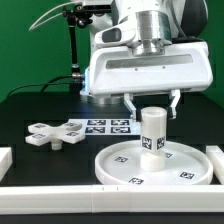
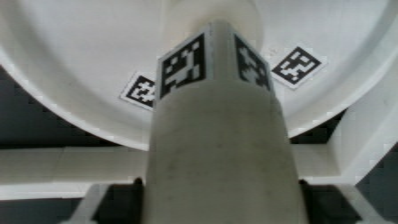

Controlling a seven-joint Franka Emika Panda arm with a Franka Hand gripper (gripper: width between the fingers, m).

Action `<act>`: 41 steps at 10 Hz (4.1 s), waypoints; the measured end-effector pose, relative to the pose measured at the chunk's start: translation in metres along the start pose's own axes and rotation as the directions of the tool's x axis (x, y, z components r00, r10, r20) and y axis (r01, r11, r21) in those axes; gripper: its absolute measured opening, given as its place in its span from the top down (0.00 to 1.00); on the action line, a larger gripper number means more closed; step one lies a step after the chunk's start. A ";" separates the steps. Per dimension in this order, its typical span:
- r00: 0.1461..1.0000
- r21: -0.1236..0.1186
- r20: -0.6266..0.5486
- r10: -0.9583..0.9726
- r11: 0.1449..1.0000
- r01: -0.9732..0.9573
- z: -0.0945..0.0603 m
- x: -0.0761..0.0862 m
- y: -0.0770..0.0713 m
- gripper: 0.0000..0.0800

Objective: Assemble round table

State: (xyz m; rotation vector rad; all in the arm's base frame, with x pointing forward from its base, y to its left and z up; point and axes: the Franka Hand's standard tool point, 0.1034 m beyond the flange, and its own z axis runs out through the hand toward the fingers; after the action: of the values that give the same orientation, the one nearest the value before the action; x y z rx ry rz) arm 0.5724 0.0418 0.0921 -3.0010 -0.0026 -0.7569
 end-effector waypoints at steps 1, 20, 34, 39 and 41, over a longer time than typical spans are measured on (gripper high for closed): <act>1.000 0.000 0.001 0.000 1.000 0.000 0.000 0.000 0.000 0.37; 0.890 0.090 0.456 -0.012 0.995 -0.033 -0.003 0.000 -0.002 0.19; 0.854 -0.039 0.424 0.302 0.948 -0.317 0.001 0.000 0.002 0.49; 0.558 -0.237 0.333 0.760 0.640 -0.731 0.002 0.001 0.000 0.49; 0.379 -0.304 0.280 0.882 0.456 -0.836 0.001 0.000 -0.003 0.49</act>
Offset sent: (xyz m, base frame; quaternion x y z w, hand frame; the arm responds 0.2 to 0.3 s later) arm -0.0008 -0.0037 0.0052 -0.0091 -0.0001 0.0037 1.0000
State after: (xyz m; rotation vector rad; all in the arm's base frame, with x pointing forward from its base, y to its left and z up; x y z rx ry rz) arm 0.5729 0.0451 0.0910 -2.5389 1.5173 0.0222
